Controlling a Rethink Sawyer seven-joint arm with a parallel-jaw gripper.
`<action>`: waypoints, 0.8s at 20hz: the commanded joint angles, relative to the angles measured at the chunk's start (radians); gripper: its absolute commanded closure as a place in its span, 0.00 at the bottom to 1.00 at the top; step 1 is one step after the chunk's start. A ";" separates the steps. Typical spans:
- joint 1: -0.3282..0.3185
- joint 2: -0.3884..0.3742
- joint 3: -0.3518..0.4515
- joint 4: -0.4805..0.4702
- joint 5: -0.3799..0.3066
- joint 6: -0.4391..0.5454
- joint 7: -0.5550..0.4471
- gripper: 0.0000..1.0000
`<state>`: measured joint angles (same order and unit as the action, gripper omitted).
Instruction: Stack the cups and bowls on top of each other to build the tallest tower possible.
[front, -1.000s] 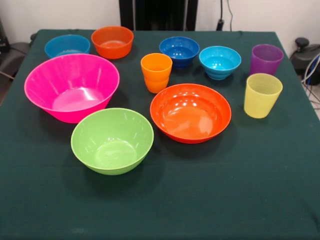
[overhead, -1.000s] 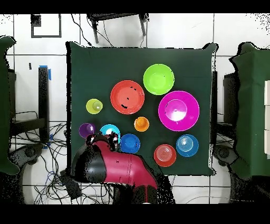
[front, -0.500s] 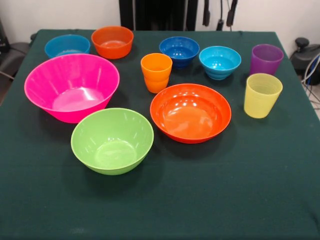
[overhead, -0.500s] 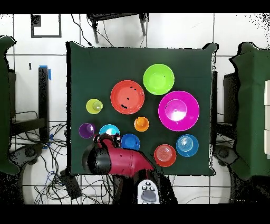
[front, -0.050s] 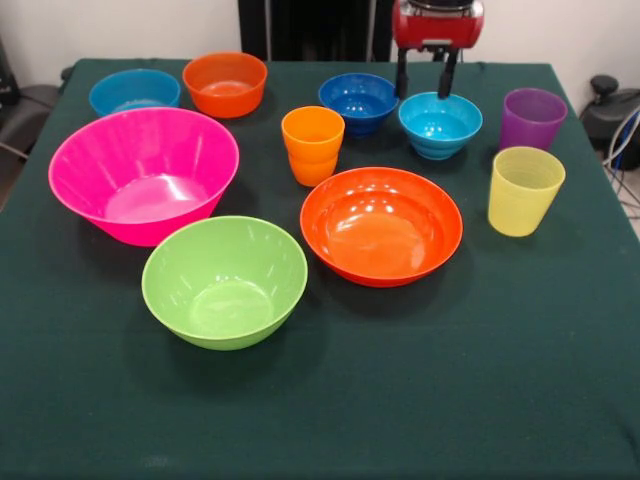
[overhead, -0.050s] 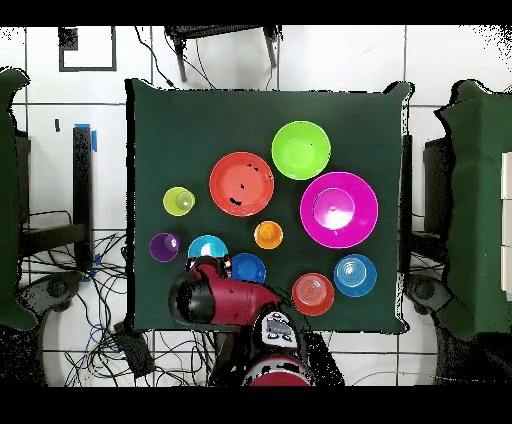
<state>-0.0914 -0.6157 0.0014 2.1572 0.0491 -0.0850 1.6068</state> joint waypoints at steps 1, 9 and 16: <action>-0.084 0.066 0.101 -0.090 -0.017 -0.013 0.165 0.00; -0.080 0.023 0.092 -0.112 -0.011 0.015 0.145 0.00; -0.049 0.000 0.068 -0.141 0.016 0.086 0.134 0.00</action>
<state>-0.1672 -0.5991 0.0117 2.1223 0.0487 -0.0901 1.6068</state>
